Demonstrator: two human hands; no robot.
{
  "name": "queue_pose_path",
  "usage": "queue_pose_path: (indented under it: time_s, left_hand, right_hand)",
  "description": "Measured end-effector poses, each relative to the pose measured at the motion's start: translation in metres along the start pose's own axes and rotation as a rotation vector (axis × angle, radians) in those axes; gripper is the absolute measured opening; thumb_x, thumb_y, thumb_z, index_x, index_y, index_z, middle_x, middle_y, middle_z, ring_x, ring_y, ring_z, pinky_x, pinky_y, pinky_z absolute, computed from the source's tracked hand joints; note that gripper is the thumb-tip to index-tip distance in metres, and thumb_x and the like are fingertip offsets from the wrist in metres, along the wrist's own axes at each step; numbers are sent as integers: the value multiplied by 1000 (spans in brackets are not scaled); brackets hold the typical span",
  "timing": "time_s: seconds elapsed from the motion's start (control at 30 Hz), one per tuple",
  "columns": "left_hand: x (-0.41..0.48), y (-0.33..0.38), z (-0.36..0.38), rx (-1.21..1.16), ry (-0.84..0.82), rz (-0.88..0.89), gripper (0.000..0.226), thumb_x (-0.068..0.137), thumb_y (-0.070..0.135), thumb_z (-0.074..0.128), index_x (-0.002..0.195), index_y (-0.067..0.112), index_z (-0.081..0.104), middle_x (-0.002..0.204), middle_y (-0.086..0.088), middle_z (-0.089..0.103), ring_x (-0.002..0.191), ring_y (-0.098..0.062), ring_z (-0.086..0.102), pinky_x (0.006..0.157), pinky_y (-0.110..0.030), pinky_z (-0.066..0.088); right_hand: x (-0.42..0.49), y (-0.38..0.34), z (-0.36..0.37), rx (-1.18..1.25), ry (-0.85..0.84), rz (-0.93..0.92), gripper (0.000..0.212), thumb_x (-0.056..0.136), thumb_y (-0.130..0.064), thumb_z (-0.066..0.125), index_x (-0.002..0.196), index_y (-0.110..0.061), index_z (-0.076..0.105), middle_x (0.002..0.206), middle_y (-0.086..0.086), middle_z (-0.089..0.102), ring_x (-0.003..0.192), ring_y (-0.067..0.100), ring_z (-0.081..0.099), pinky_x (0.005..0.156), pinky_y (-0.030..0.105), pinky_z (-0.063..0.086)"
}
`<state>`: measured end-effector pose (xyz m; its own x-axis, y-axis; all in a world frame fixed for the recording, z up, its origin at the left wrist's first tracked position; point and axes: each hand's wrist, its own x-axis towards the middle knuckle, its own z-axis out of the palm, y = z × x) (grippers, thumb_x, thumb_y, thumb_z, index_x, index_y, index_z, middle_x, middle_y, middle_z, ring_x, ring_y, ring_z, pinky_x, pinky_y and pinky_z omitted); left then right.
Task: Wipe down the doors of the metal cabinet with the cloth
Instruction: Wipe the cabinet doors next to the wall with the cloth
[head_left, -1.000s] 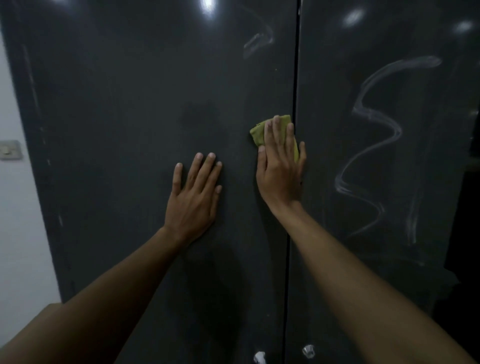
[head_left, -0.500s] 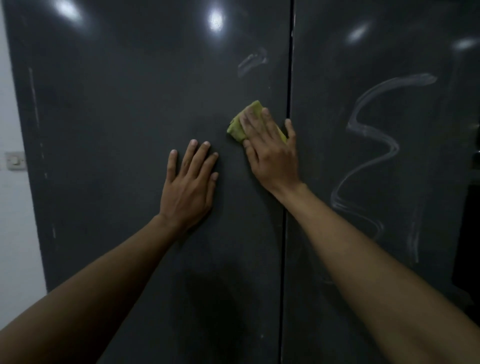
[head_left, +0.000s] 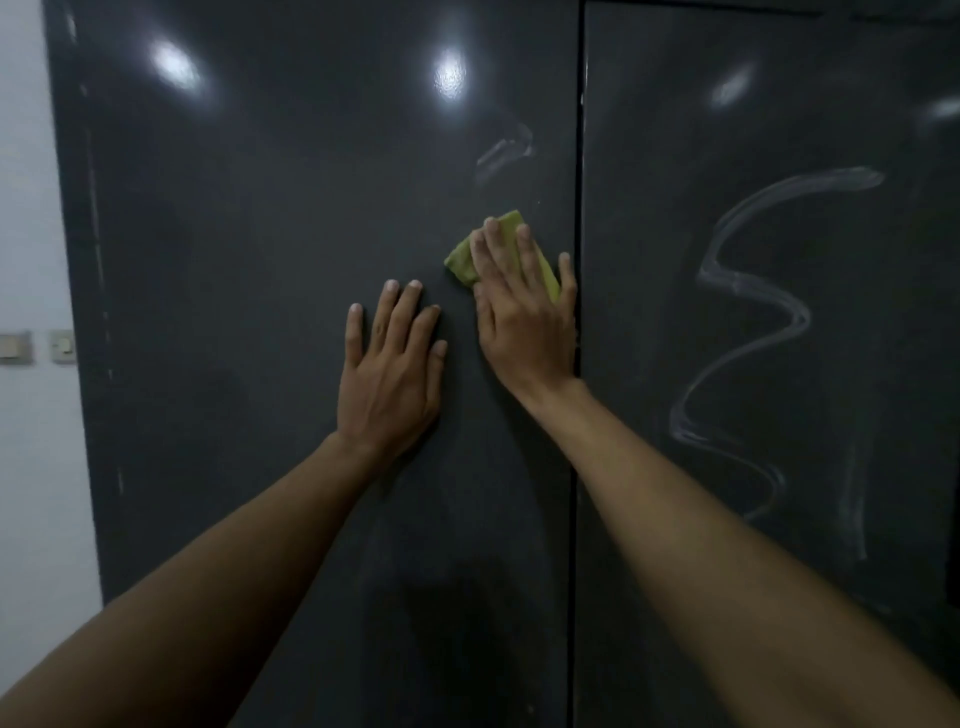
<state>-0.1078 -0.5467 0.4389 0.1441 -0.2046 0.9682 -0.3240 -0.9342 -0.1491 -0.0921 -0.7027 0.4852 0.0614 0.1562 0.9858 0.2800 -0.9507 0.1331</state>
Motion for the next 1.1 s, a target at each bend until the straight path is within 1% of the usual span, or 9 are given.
queue_pose_path:
  time_s: [0.23,0.37,0.43,0.6,0.67,0.77,0.87,1.03,1.1]
  left_hand:
    - [20,-10,0,-11,35,23,44,101,31,33,133,7,52,153,-14,35,146,-28,22,118,-53,12]
    - [37,-16,-1,-27,71,37,43,101,30,35,132,6,52,152,-15,37,145,-28,24,118,-54,13]
    - [44,-16,-2,-34,84,42,45,101,31,33,133,5,52,151,-15,38,145,-29,25,118,-54,14]
    - [58,-18,-4,-61,81,60,43,102,30,36,135,6,50,152,-14,37,145,-28,24,118,-53,11]
    - [63,-17,-4,-75,86,66,42,102,28,39,136,6,49,152,-15,37,145,-28,24,119,-53,11]
    - [69,-15,-4,-97,94,68,41,102,28,38,136,7,48,151,-15,38,146,-28,23,119,-52,9]
    - [73,-13,-4,-105,99,67,41,102,27,39,135,6,49,151,-16,38,145,-29,24,119,-53,10]
    - [78,-11,-8,-122,84,79,41,102,27,39,135,4,50,151,-17,37,145,-30,24,119,-53,9]
    - [81,-13,-9,-124,79,91,42,103,27,39,136,4,49,151,-17,36,145,-30,24,119,-52,8]
  right_hand:
    - [29,-4,3,40,92,265,51,103,-26,34,152,-20,26,160,-3,21,149,23,13,117,54,5]
    - [36,-3,2,-13,30,-46,49,102,-25,38,150,-21,31,158,-2,27,147,20,20,116,54,17]
    - [40,9,-2,-60,34,-85,48,102,-29,38,150,-24,33,157,-5,29,147,17,22,116,54,17]
    - [46,6,1,22,140,281,50,103,-27,35,151,-22,28,159,-5,22,149,20,14,118,52,6]
    - [49,-4,2,24,114,208,49,103,-26,36,151,-22,28,159,-3,23,149,21,14,118,52,9]
    - [60,-4,0,-17,5,-65,49,103,-26,37,151,-23,29,159,-3,25,148,19,16,117,52,14]
    - [77,7,-6,-67,-22,-138,49,102,-29,35,151,-24,29,159,-5,25,148,16,18,117,52,15]
    - [85,10,-8,0,37,165,50,104,-28,31,153,-24,23,161,-6,18,149,17,10,119,53,9]
    - [80,0,-6,38,41,160,50,103,-26,33,152,-23,24,161,-4,19,149,20,10,119,51,10]
